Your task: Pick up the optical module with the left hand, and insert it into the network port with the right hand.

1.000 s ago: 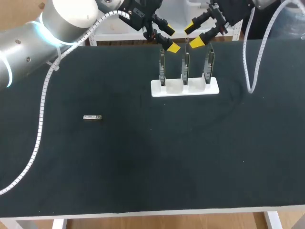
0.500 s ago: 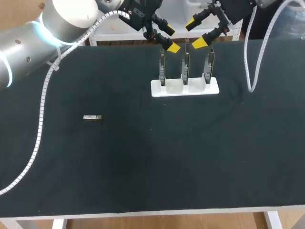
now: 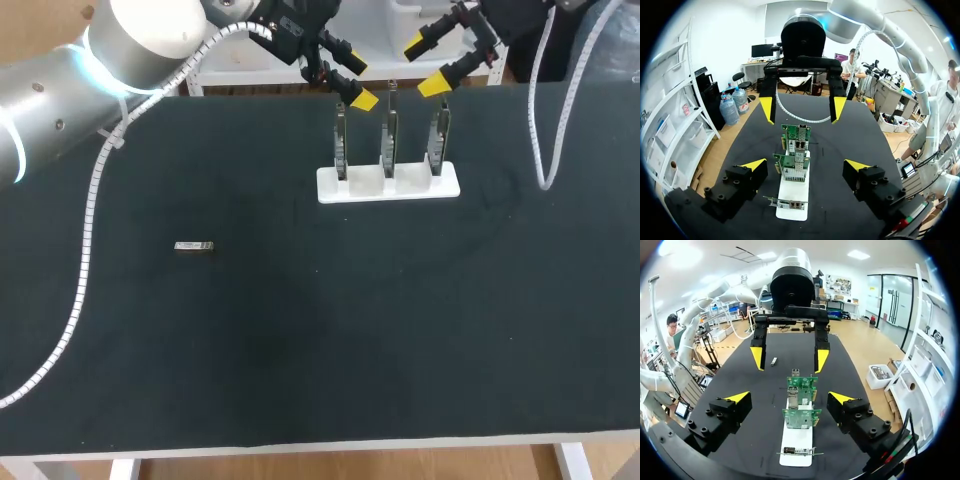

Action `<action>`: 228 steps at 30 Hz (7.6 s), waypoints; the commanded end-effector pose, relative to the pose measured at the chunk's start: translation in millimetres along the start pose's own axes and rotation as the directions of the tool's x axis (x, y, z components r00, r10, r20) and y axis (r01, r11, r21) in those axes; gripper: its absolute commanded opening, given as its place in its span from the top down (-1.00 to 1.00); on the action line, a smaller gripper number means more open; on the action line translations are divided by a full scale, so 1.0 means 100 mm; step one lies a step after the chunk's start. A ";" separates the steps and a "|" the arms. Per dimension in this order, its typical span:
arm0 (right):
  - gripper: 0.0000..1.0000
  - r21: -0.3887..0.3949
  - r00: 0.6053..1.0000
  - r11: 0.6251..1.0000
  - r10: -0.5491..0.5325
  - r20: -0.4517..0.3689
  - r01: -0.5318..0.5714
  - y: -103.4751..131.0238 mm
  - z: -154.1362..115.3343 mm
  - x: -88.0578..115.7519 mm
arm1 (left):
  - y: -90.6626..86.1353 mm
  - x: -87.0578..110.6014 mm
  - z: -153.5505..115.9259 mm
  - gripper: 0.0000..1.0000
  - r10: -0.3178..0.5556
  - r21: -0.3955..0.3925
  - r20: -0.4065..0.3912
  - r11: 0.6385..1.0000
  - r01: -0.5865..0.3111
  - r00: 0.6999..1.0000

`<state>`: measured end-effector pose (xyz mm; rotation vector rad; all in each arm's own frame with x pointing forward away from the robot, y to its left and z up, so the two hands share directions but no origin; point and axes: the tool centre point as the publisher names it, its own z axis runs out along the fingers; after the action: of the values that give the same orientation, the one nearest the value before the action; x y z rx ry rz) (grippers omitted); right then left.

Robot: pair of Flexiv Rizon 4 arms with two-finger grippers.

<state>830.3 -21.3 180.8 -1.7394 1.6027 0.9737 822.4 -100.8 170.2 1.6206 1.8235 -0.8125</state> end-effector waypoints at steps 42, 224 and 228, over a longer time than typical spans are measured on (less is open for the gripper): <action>1.00 -0.710 0.998 0.701 -0.047 0.035 0.058 -0.10 0.12 -0.17 | 0.02 -0.01 0.01 -1.00 -0.001 0.002 -0.005 1.000 0.001 1.000; 1.00 -0.643 0.994 0.761 0.113 0.000 -0.086 0.20 -0.78 0.55 | 0.02 -0.01 0.01 -1.00 -0.001 0.002 -0.005 1.000 0.001 1.000; 1.00 -0.663 0.994 0.744 0.106 -0.009 -0.085 0.15 -0.77 0.59 | 0.02 -0.01 0.01 -1.00 -0.001 0.002 -0.005 1.000 0.001 1.000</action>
<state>816.0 -119.4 178.4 -1.6867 1.7138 1.0392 822.4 -100.8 170.2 1.6206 1.8235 -0.8125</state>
